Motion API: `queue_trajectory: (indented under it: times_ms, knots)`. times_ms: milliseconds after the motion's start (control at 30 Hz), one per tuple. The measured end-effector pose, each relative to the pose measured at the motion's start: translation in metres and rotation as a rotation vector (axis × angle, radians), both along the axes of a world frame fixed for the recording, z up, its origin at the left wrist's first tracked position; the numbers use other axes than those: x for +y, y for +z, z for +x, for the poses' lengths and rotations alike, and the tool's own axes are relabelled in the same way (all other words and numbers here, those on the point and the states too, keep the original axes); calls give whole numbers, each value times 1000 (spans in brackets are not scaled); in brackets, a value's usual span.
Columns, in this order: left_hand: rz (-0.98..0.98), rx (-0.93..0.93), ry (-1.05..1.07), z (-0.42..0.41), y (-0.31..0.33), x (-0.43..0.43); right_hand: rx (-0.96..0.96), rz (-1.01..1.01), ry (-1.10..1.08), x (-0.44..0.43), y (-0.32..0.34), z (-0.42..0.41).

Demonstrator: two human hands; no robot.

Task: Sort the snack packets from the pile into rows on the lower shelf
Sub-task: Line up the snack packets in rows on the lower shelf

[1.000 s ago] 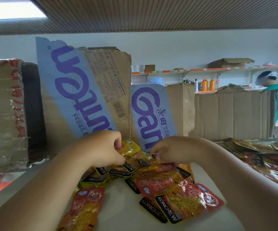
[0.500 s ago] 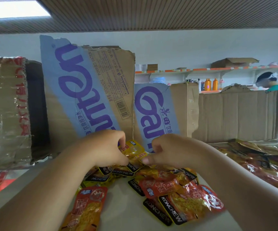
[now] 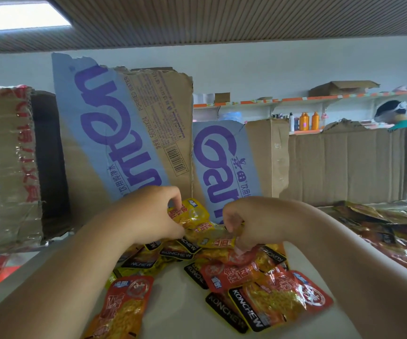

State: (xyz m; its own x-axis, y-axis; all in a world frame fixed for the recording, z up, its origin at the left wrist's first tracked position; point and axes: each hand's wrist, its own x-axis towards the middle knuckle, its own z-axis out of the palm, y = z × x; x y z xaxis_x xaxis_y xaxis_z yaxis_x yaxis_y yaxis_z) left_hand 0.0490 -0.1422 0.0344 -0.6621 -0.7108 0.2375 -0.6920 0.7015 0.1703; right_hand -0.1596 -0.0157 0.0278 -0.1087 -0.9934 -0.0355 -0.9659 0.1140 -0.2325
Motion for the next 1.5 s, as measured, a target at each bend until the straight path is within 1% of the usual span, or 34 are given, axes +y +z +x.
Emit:
queue_trajectory:
  times_ms: [100,200,300,367,500,633,700,833,1000,1067,1133,1200,1333,1500]
  knots:
    - [-44,65,-2,2,2,-2,-26,-114,-67,2,1,-4]
    - [-142,213,-26,3,9,3,-69,-248,-110,6,5,-9]
    - [-362,390,-24,4,19,14,-130,-476,-112,11,12,-9]
    - [-516,439,-23,8,29,26,-164,-646,-80,16,18,-5]
    - [-686,528,-43,25,49,55,-142,-891,17,29,33,1]
    - [-766,593,-26,56,61,83,-45,-1031,73,48,51,13]
    - [-784,613,-5,77,63,95,-34,-1066,113,58,62,25]
    - [-775,654,33,122,65,116,-125,-1089,171,74,79,65]
    - [-780,697,109,198,61,128,-180,-1110,282,69,79,150]
    - [-790,689,135,233,55,131,-204,-1114,358,61,74,192]
    - [-794,678,166,274,49,131,-268,-1105,419,49,67,237]
    - [-788,690,209,317,42,130,-358,-1069,466,35,57,283]
    - [-769,704,319,401,19,127,-435,-1023,535,6,37,367]
    - [-664,661,403,496,-27,119,-508,-1023,586,-19,-4,471]
